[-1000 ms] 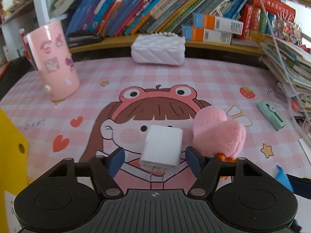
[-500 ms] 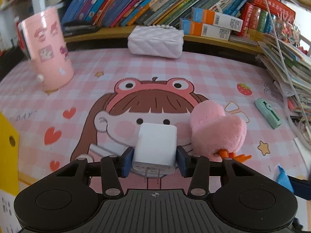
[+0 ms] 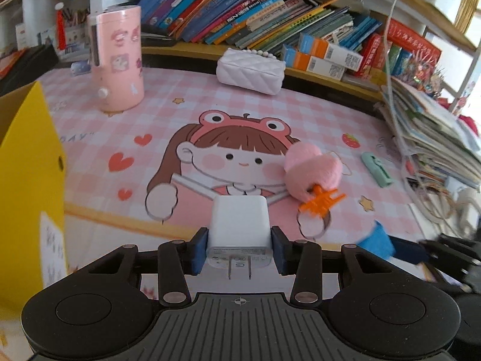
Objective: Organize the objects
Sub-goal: 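Grasp the white charger plug with the left gripper while the right gripper grasps the blue toy piece, then carry the charger and blue piece with both grippers over the yellow box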
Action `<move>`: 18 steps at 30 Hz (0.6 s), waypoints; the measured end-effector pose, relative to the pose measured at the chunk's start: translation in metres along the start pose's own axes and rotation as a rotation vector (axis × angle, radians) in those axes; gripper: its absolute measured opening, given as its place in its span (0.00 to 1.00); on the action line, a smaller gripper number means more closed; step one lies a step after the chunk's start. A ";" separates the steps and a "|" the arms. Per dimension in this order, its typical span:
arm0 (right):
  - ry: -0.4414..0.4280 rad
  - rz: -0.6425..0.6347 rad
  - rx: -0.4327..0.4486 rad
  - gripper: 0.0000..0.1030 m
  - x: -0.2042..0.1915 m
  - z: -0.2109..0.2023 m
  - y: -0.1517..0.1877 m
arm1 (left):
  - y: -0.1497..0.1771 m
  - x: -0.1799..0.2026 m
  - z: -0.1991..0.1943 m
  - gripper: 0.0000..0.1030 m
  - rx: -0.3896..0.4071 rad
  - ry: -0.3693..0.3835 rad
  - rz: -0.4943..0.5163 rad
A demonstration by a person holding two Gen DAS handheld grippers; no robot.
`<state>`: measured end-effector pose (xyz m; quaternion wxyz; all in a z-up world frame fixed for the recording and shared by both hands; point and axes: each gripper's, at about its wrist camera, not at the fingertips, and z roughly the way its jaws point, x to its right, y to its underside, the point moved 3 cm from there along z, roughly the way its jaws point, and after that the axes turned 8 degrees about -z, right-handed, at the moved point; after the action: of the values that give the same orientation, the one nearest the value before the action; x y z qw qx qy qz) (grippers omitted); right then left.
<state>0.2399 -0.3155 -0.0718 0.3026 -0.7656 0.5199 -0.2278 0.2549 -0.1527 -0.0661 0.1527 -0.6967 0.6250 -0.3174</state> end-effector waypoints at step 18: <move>0.008 -0.024 -0.007 0.37 -0.058 -0.038 0.018 | 0.052 -0.035 -0.070 0.40 0.016 0.065 -0.018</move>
<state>0.1822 -0.2746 -0.0597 0.2951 -0.7719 0.5127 -0.2328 0.1696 -0.1147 -0.0541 0.1350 -0.6902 0.6208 -0.3464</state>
